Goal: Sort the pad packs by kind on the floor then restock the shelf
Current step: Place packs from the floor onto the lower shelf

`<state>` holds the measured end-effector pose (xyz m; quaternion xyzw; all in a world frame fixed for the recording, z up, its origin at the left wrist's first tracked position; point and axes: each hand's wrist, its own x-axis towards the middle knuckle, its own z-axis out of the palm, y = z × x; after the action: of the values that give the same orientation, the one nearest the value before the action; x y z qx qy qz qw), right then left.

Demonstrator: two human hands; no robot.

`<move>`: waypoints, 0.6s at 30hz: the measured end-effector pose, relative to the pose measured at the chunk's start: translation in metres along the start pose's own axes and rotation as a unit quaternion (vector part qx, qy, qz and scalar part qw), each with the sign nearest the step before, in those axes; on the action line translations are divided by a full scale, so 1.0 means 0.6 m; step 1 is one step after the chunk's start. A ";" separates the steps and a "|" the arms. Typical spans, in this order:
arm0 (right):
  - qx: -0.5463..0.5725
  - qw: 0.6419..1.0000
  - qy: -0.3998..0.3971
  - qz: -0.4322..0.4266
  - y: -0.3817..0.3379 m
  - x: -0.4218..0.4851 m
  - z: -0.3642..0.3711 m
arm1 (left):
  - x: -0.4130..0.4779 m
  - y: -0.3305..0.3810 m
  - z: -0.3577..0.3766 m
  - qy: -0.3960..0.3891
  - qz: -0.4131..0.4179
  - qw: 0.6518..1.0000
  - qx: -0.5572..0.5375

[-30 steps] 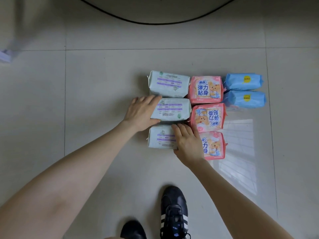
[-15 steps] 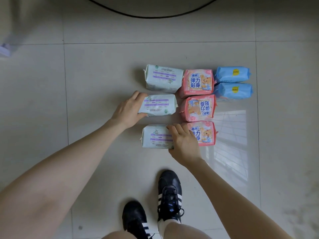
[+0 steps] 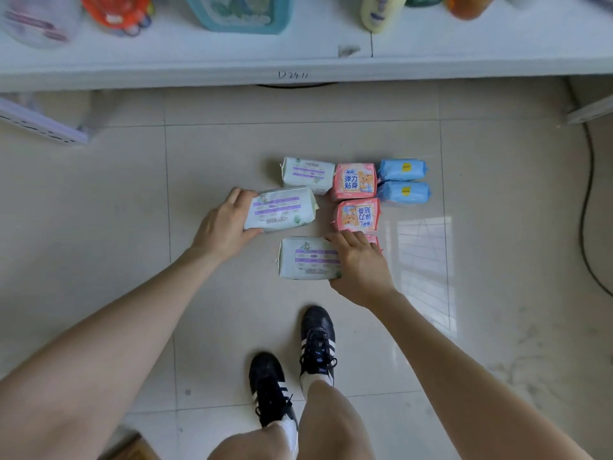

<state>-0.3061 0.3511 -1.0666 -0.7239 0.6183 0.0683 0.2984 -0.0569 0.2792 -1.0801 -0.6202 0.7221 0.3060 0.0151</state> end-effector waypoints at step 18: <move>-0.008 0.999 -0.001 -0.044 -0.217 -0.278 -0.383 | -0.297 0.169 -0.428 0.078 0.036 0.996 0.014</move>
<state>-0.2839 0.3824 -0.7565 -0.7528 0.5849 0.0608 0.2958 -0.0157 0.3234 -0.7574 -0.6157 0.7471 0.2465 -0.0433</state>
